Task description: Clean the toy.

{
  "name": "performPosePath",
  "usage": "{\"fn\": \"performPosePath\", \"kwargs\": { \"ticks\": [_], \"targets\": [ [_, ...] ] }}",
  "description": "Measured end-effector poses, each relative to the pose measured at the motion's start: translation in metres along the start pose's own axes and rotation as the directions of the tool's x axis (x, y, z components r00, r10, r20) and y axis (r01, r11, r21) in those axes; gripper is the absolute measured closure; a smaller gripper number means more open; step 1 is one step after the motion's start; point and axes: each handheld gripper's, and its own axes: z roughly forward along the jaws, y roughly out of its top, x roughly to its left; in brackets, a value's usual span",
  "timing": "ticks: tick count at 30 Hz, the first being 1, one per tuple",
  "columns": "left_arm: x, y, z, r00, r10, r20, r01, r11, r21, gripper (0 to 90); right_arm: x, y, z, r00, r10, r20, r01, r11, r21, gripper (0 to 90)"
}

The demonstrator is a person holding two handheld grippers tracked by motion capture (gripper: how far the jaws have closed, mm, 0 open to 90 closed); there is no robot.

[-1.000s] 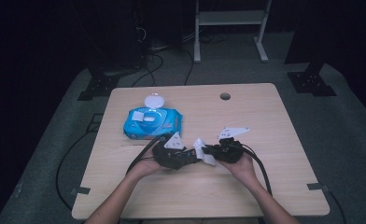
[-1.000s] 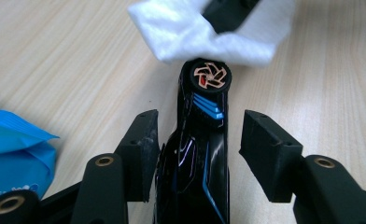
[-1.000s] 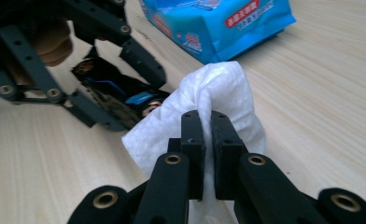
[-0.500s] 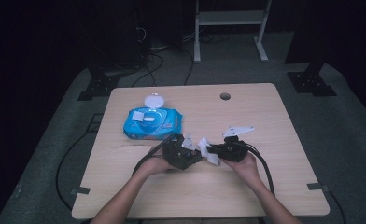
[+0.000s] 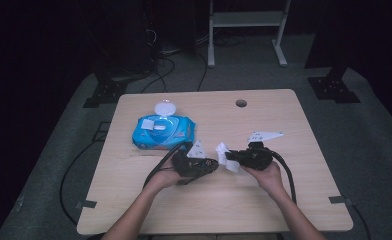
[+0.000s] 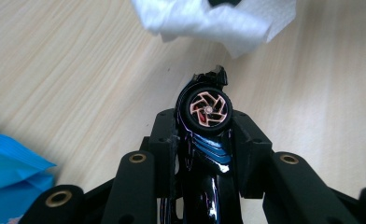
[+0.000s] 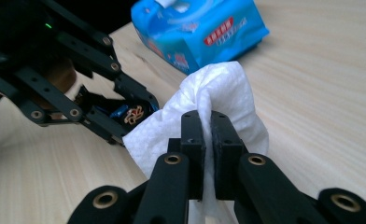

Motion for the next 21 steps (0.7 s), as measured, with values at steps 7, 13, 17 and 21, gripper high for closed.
{"fn": "performPosePath", "kwargs": {
  "ticks": [7,13,17,21],
  "targets": [
    [0.002,0.001,0.010,0.9996,-0.024,0.017,0.022,0.9931,0.115,56.0,-0.001,-0.002,0.001,0.9998,0.005,0.021,-0.005,1.000,0.014,84.8],
    [0.000,0.012,0.029,0.9998,-0.015,0.011,0.011,0.9507,0.310,48.8,-0.005,-0.004,0.004,0.9996,0.013,0.025,-0.014,1.000,0.025,84.8],
    [-0.002,0.014,0.035,0.9996,0.020,-0.022,-0.010,0.9279,0.373,55.8,-0.008,-0.006,0.005,0.9994,0.019,0.028,-0.020,0.999,0.026,84.8],
    [-0.003,0.015,0.031,0.9992,0.040,-0.005,-0.036,0.9393,0.341,62.1,-0.009,-0.006,0.003,0.9994,0.025,0.022,-0.026,0.999,0.020,84.8]
  ]
}}
